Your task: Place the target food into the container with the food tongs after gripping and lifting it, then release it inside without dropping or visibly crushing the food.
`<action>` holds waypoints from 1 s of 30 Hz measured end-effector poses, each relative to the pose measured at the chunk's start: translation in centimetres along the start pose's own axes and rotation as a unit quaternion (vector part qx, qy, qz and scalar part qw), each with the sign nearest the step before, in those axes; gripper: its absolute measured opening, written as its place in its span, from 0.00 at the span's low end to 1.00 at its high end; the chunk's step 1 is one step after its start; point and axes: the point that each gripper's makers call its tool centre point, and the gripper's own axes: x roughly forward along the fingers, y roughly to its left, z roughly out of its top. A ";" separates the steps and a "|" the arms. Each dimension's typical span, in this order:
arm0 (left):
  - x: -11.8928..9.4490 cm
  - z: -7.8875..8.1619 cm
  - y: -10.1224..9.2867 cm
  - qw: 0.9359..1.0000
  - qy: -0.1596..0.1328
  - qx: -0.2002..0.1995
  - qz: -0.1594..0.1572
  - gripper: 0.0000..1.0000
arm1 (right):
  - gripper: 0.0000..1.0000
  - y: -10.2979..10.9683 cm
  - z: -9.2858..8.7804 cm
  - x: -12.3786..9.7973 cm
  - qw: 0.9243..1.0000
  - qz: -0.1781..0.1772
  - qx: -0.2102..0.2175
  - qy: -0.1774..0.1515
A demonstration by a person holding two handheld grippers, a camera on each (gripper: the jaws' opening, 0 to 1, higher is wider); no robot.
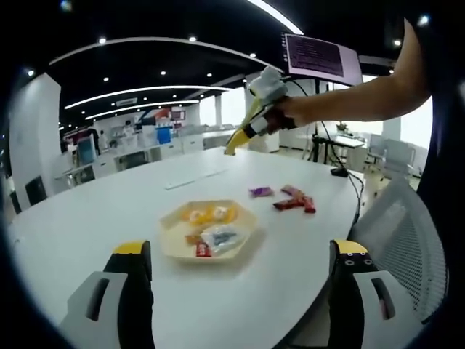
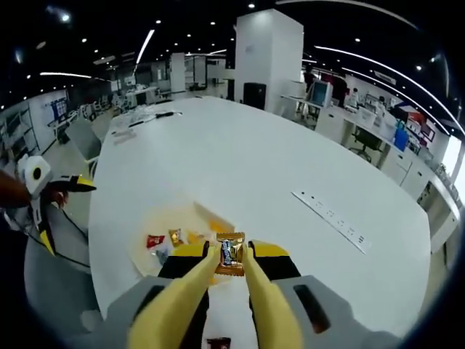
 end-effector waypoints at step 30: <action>0.2 -0.8 -0.1 1.000 0.020 0.008 -0.002 0.96 | 0.24 5.5 2.2 5.4 0.999 0.044 -0.020 -0.012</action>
